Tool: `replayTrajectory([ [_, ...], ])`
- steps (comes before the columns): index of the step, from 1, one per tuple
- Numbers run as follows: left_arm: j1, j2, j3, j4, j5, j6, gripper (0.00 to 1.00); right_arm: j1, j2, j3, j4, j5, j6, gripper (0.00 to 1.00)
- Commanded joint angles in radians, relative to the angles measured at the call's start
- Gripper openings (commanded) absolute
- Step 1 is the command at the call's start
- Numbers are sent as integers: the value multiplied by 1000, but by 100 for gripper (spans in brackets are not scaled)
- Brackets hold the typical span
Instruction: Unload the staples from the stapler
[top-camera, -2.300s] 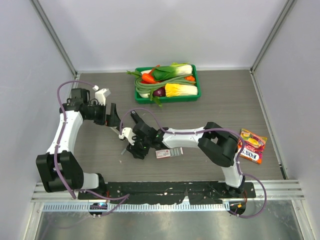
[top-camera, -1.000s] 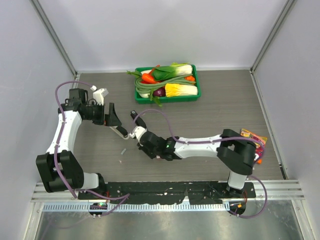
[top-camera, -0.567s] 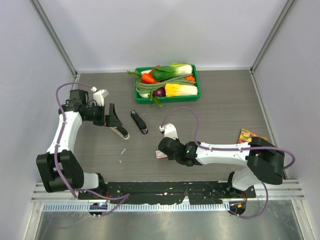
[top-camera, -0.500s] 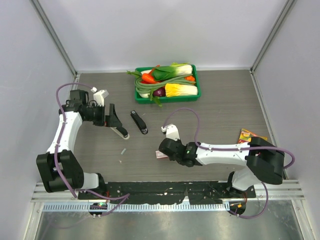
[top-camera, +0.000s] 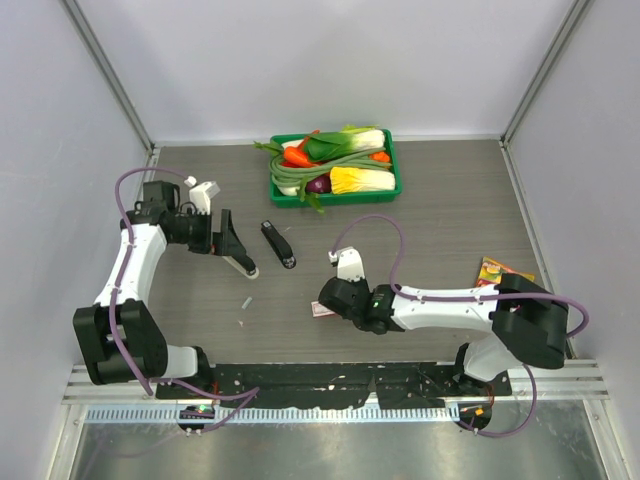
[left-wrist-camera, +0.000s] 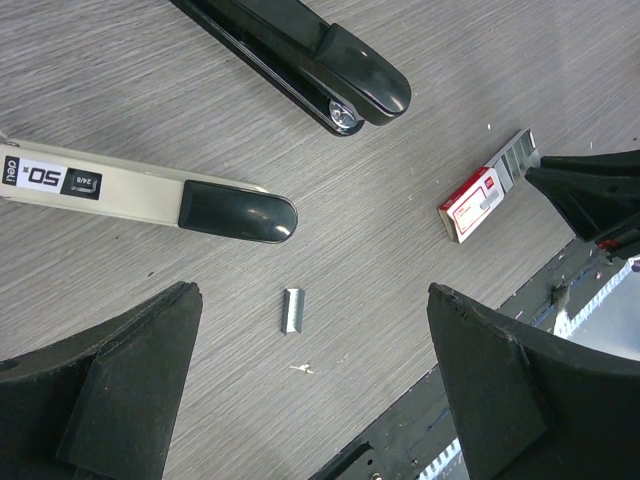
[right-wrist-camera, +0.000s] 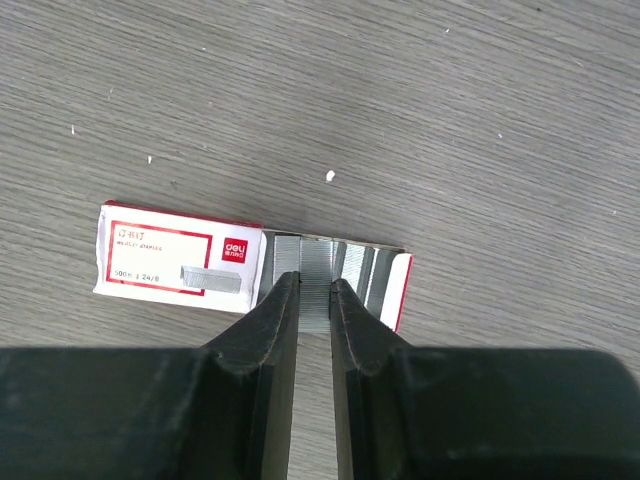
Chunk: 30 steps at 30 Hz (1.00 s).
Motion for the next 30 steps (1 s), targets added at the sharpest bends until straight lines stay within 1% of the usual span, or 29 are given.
replayTrajectory([
  [1, -9, -17, 3, 23, 27, -13, 100, 1, 8, -4, 32, 43, 26, 4],
  [20, -12, -18, 11, 19, 29, -13, 100, 1, 52, -19, 72, 35, 42, 3],
  [30, -14, -18, 11, 20, 30, -16, 100, -1, 51, -27, 74, 46, 48, 4],
])
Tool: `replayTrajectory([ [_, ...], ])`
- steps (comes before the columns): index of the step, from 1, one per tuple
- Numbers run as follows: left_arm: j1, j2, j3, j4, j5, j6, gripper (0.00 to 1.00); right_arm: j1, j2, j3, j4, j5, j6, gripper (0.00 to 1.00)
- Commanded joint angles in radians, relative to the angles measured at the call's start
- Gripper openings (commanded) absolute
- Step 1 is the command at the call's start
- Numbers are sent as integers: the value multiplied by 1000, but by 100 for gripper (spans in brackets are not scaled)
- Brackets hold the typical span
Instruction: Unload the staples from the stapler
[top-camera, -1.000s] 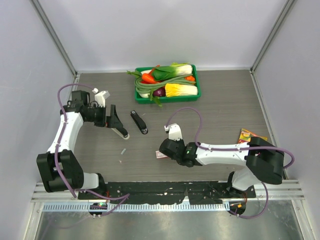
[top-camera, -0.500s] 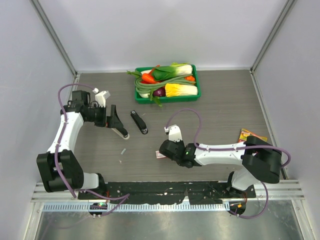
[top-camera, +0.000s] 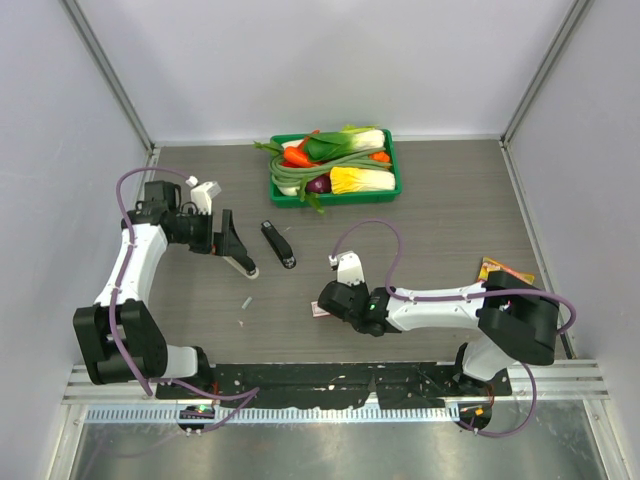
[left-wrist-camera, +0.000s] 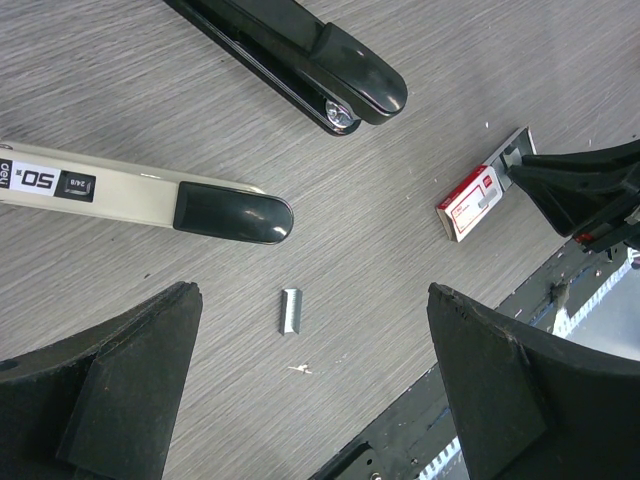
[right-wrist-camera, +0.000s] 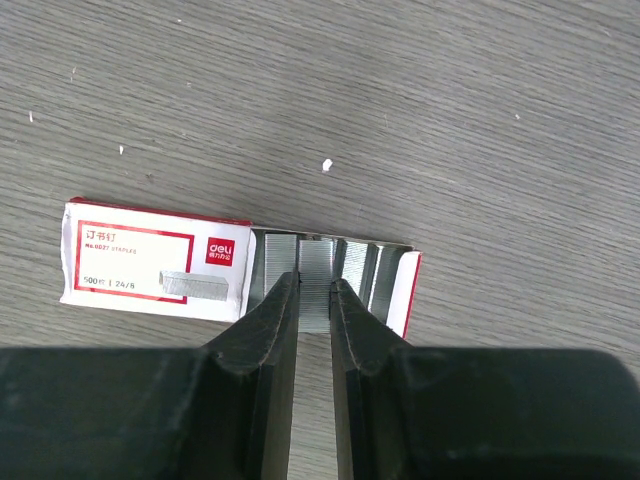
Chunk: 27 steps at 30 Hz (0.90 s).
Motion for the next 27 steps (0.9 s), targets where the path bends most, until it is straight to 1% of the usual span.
replayTrajectory([
  [1, -5, -17, 9, 20, 33, -16, 100, -1, 1, 2, 29, 47, 23, 3],
  [7, -5, -21, 6, 20, 32, -13, 100, -2, 11, 2, 36, 46, 23, 4],
  [9, -5, -23, 8, 20, 30, -13, 100, -4, 13, 2, 39, 44, 21, 7],
  [13, -5, -24, 3, 20, 30, -14, 100, -2, 13, 3, 42, 41, 23, 15],
  [16, -8, -23, 3, 18, 30, -11, 100, -4, 7, 3, 44, 43, 23, 20],
  [22, -13, -21, 0, 23, 33, -16, 100, -4, -9, -5, 44, 38, 25, 22],
  [25, -13, -24, 0, 23, 33, -14, 100, -7, -6, -6, 39, 38, 29, 27],
  [27, -11, -24, -1, 23, 33, -14, 100, -8, -7, -9, 38, 36, 32, 27],
])
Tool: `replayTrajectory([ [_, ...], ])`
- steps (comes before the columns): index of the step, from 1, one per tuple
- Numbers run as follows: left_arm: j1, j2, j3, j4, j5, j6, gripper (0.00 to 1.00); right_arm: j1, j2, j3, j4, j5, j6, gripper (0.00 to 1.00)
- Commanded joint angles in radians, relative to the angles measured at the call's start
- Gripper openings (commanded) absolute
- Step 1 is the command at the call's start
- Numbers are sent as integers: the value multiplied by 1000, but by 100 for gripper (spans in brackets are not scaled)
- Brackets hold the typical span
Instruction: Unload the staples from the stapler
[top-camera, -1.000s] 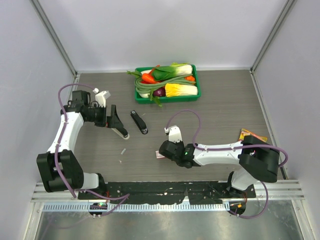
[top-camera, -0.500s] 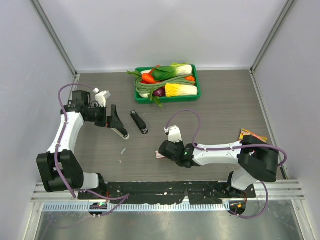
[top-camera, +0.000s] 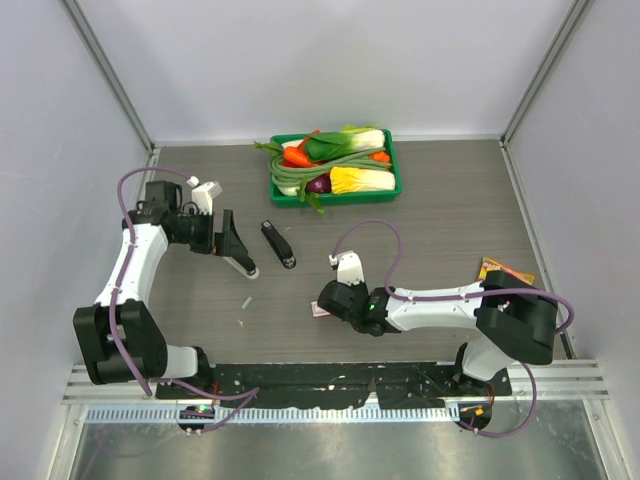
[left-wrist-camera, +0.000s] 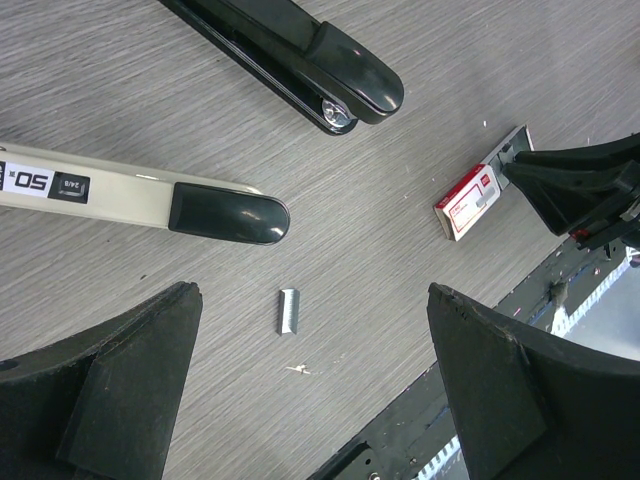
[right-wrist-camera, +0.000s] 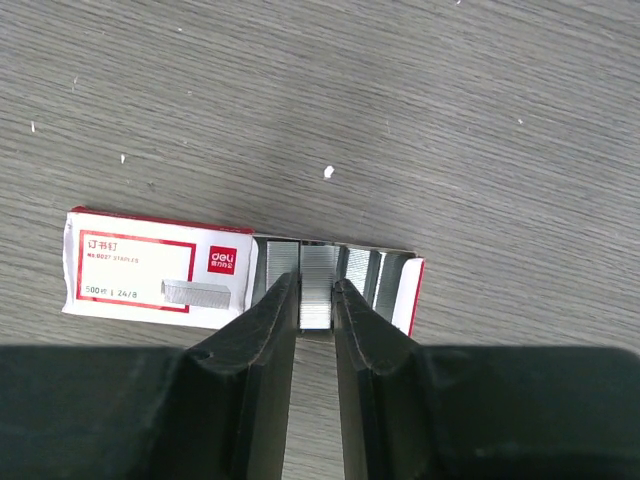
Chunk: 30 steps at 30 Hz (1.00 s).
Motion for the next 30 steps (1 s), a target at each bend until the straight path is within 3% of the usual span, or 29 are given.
replayTrajectory([
  [1, -8, -24, -1, 23, 33, -13, 100, -5, -15, -7, 16, 33, 28, 28],
  [11, -6, -24, -2, 21, 37, -12, 100, -9, -52, -16, 13, 42, 35, 29],
  [19, -11, -20, 1, 20, 36, -13, 100, -30, -167, -45, -8, 65, 48, 10],
  [30, -14, -23, 4, 14, 7, 2, 100, -47, -115, -50, 23, 19, 36, 2],
])
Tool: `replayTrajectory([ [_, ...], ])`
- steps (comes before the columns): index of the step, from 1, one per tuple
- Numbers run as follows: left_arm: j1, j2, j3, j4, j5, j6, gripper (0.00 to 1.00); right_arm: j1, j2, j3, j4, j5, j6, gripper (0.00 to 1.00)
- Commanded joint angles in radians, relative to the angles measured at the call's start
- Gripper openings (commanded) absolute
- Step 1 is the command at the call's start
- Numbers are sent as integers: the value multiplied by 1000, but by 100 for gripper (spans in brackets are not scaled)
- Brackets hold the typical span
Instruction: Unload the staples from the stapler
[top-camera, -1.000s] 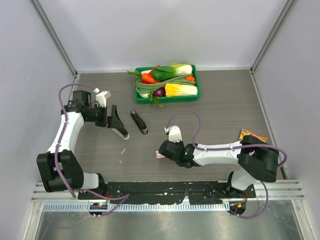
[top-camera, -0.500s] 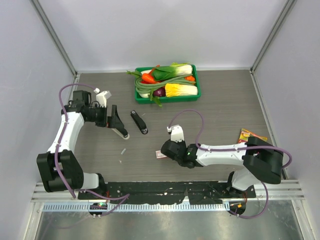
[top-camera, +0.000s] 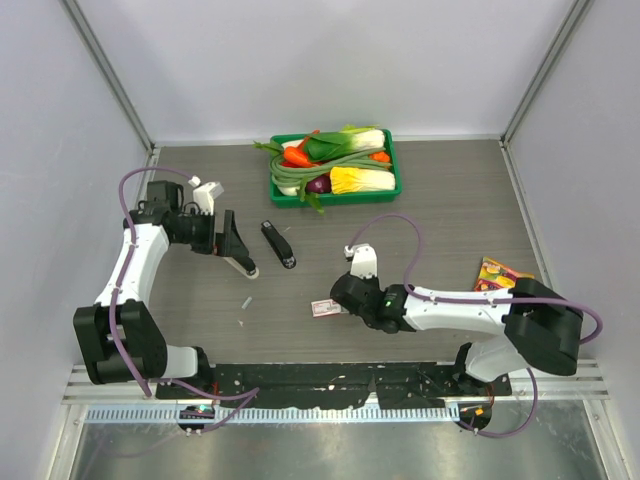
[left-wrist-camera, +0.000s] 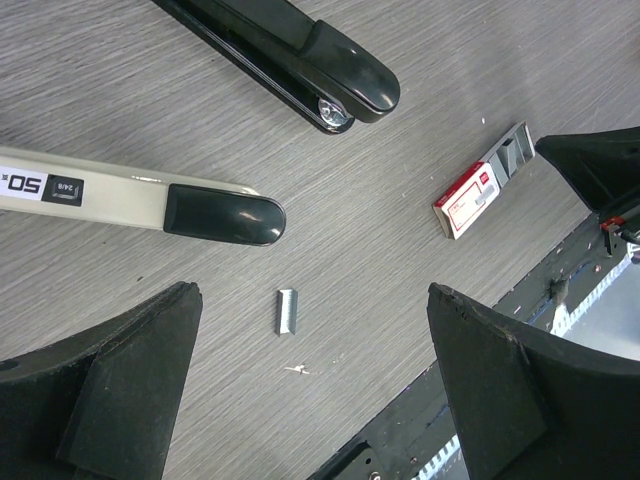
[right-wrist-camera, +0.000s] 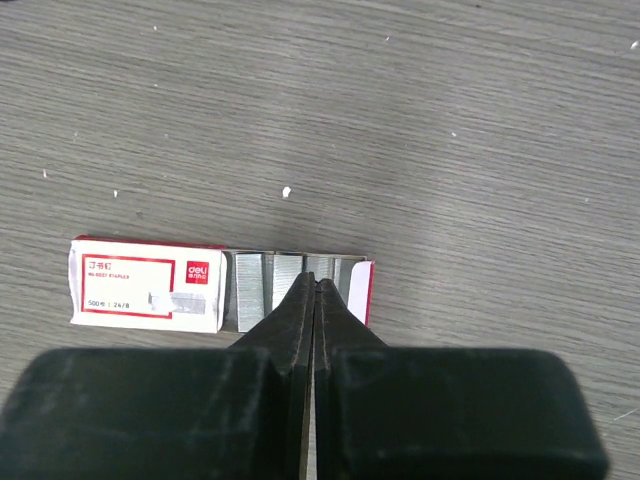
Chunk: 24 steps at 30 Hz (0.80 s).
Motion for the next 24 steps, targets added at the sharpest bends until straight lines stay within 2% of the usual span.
replayTrajectory([
  [1, -5, -21, 5, 14, 10, 1, 100, 0, 35, 3, 40, 10, 6, 3],
  [8, -10, -19, -7, 21, -1, 1, 100, -31, 72, 44, 78, 3, -47, 6],
  [24, -20, -15, -14, 31, -4, -5, 100, -57, 104, 66, 123, -28, -92, 5],
])
